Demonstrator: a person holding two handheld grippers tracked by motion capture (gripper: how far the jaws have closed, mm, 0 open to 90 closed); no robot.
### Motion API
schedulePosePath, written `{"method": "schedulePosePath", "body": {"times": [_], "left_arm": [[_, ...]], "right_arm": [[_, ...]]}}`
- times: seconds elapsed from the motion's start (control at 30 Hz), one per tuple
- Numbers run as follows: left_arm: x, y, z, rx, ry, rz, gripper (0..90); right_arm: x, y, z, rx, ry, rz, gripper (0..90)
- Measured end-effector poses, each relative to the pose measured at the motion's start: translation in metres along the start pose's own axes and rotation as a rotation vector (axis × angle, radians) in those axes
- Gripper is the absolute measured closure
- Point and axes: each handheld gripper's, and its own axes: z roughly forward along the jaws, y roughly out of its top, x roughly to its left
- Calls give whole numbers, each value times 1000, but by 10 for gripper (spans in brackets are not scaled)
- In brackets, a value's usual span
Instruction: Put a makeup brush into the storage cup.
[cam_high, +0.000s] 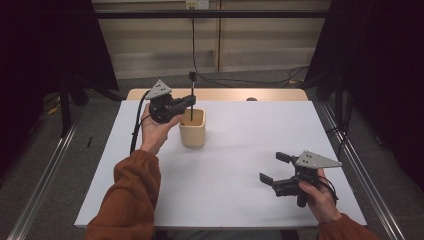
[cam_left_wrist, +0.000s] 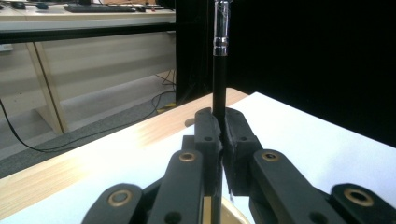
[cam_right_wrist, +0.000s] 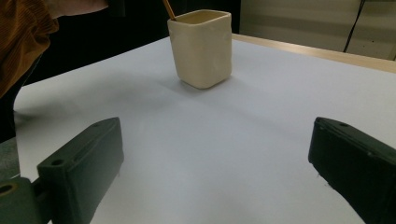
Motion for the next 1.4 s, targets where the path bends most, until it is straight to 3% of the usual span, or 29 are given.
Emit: {"method": "schedulePosePath", "body": {"times": [0.97,1.4], "left_arm": [[-13,-21,13,54,-14,5,854],[-11,-30,15,81,-10,-9,851]], "right_arm": [[-1,0,-1,1,-1,0,28],[-1,0,-1,3,-3,0,28]]}}
